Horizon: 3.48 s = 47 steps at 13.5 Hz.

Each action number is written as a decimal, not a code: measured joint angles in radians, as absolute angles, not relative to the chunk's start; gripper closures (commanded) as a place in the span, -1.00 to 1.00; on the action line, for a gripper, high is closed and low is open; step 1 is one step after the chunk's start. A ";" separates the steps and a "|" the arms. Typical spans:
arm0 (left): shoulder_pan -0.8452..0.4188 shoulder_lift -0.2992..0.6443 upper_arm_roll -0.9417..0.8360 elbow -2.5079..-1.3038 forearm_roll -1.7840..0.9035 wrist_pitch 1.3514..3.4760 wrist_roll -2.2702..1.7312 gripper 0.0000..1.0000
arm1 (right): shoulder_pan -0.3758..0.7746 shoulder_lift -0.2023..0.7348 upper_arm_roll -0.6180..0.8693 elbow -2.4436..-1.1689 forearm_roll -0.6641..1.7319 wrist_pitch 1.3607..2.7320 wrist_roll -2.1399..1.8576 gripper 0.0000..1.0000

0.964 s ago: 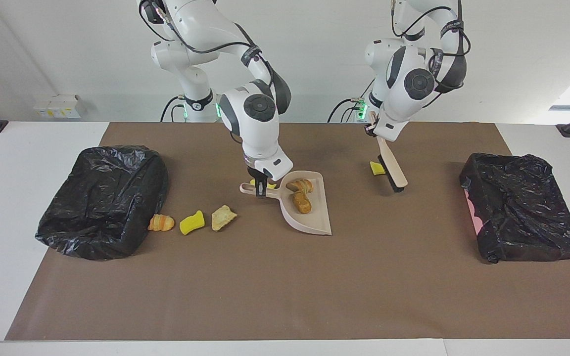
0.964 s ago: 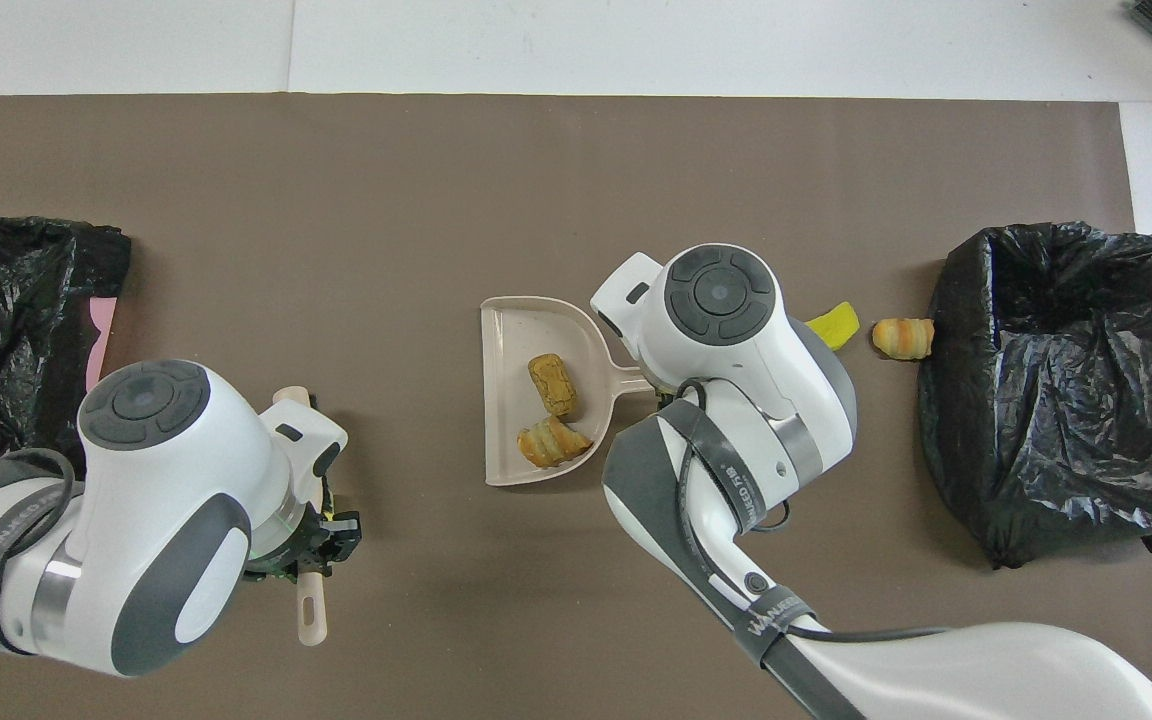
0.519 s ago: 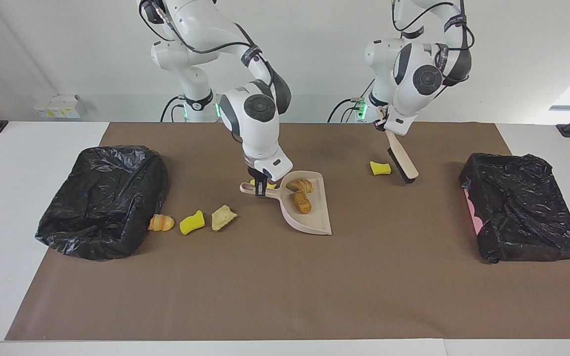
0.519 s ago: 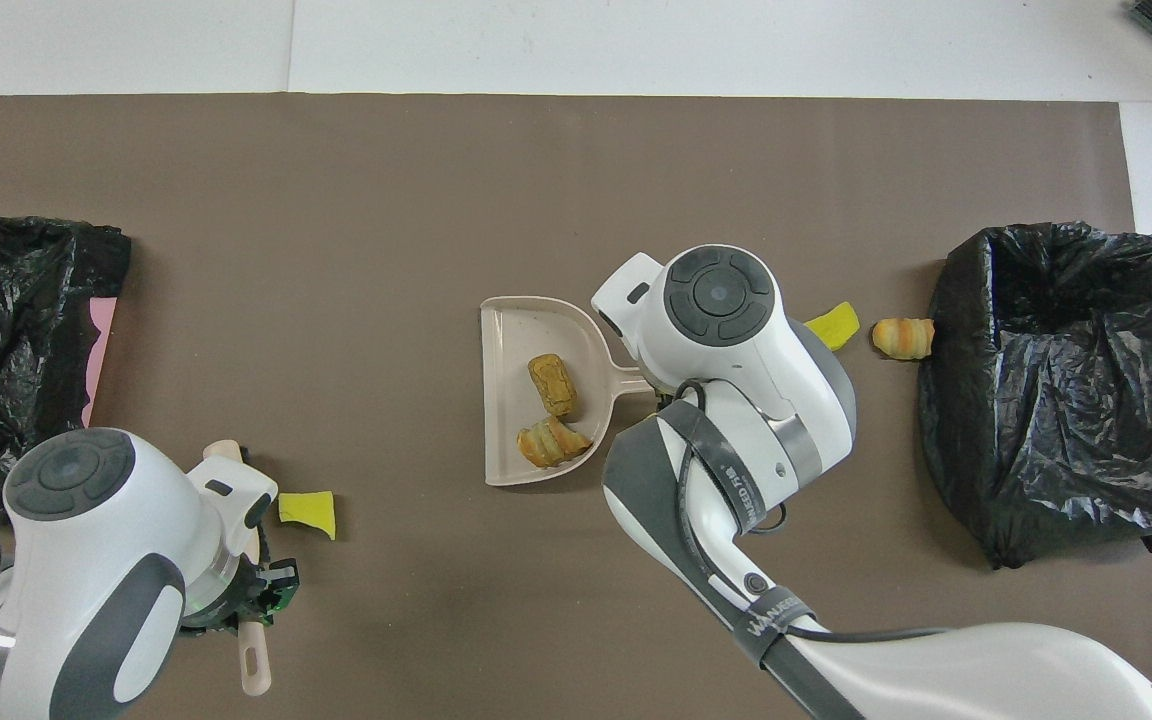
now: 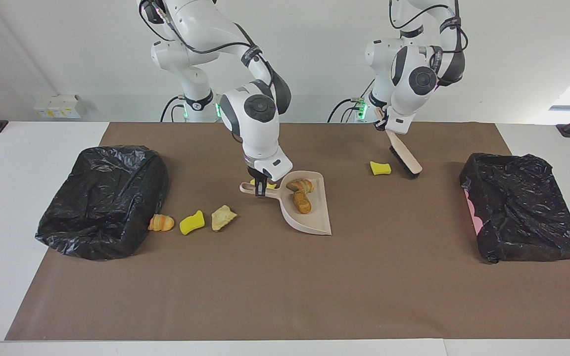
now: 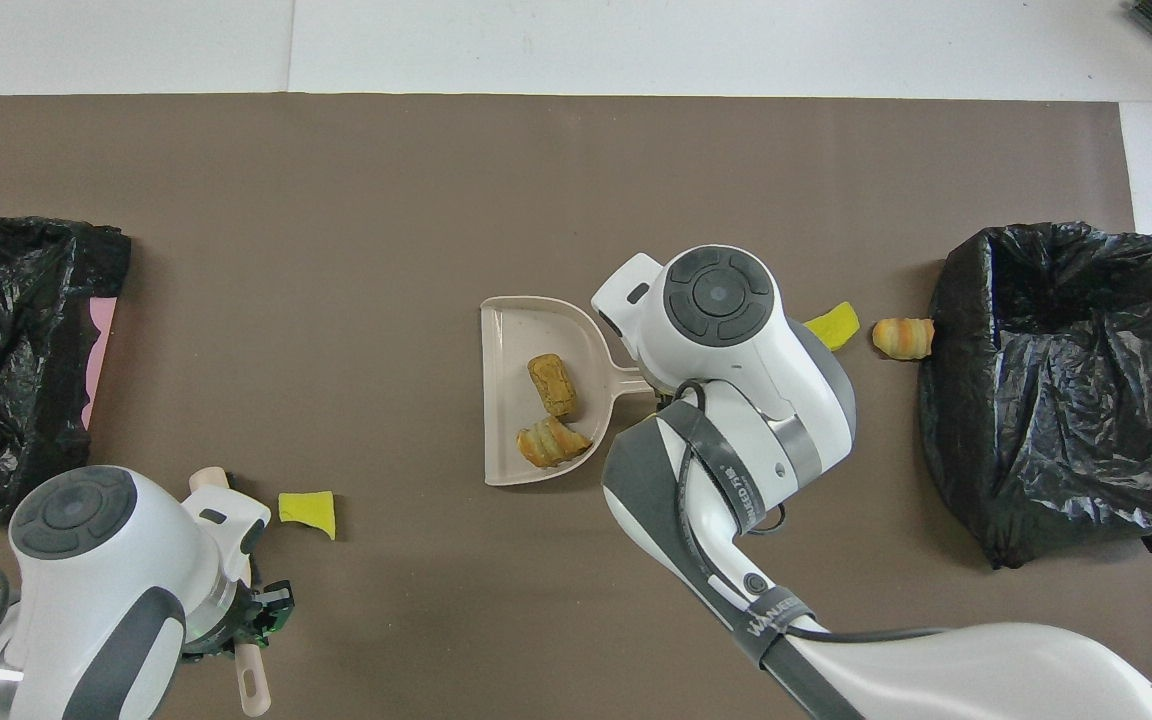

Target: Sweep and dump trash in bin

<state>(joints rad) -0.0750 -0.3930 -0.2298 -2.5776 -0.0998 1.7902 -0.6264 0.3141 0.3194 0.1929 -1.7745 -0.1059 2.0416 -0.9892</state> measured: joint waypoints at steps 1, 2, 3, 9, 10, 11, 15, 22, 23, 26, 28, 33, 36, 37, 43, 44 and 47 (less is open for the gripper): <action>-0.078 -0.390 -0.234 -2.582 -0.104 1.819 -0.630 1.00 | 0.314 0.317 0.193 -1.781 -0.106 2.042 -0.979 1.00; -0.082 -0.385 -0.236 -2.583 -0.120 1.851 -0.630 1.00 | 0.316 0.316 0.193 -1.786 -0.106 2.043 -0.967 1.00; -0.089 -0.377 -0.237 -2.583 -0.149 1.890 -0.629 1.00 | 0.319 0.316 0.193 -1.791 -0.106 2.048 -0.958 1.00; -0.180 -0.208 -0.277 -2.520 -0.223 2.133 -0.648 1.00 | 0.365 0.317 0.193 -1.810 -0.106 2.086 -0.872 1.00; -0.180 -0.172 -0.292 -2.483 -0.237 2.150 -0.648 1.00 | 0.365 0.317 0.193 -1.811 -0.106 2.089 -0.871 1.00; -0.180 -0.141 -0.310 -2.449 -0.248 2.166 -0.648 1.00 | 0.366 0.319 0.193 -1.811 -0.106 2.093 -0.868 1.00; -0.181 -0.055 -0.395 -2.361 -0.290 2.238 -0.647 1.00 | 0.388 0.333 0.193 -1.814 -0.106 2.119 -0.828 1.00; -0.176 0.012 -0.413 -2.228 -0.295 2.220 -0.647 1.00 | 0.388 0.334 0.193 -1.814 -0.106 2.121 -0.826 1.00; -0.174 0.012 -0.405 -2.221 -0.276 2.205 -0.644 1.00 | 0.386 0.334 0.193 -1.813 -0.106 2.121 -0.823 1.00; -0.163 0.012 -0.384 -2.183 -0.101 2.082 -0.638 1.00 | 0.366 0.332 0.191 -1.805 -0.106 2.120 -0.817 1.00; -0.161 0.011 -0.374 -2.161 -0.061 2.051 -0.622 1.00 | 0.341 0.321 0.190 -1.796 -0.105 2.106 -0.817 1.00; -0.165 -0.067 -0.378 -2.145 -0.057 1.928 -0.564 1.00 | 0.253 0.266 0.189 -1.721 -0.078 1.983 -0.817 1.00; -0.185 -0.120 -0.445 -2.191 -0.134 1.919 -0.565 1.00 | 0.180 0.216 0.188 -1.710 -0.025 1.942 -0.839 1.00; -0.198 -0.144 -0.467 -2.220 -0.172 1.919 -0.566 1.00 | 0.155 0.200 0.188 -1.707 -0.021 1.921 -0.863 1.00; -0.221 -0.249 -0.709 -2.407 -0.296 2.040 -0.736 1.00 | -0.074 0.098 0.185 -1.698 -0.009 1.774 -1.156 1.00; -0.221 -0.249 -0.725 -2.429 -0.314 2.059 -0.741 1.00 | -0.126 0.088 0.183 -1.696 -0.009 1.761 -1.218 1.00; -0.229 -0.249 -0.731 -2.470 -0.341 2.101 -0.741 1.00 | -0.303 0.080 0.179 -1.694 -0.009 1.745 -1.391 1.00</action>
<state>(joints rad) -0.2287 -0.2493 -0.7309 -2.4705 -0.3407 2.1011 -0.7415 -0.3027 0.0798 0.1791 -1.6936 -0.0088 1.7449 -1.3910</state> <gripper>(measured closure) 0.744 0.674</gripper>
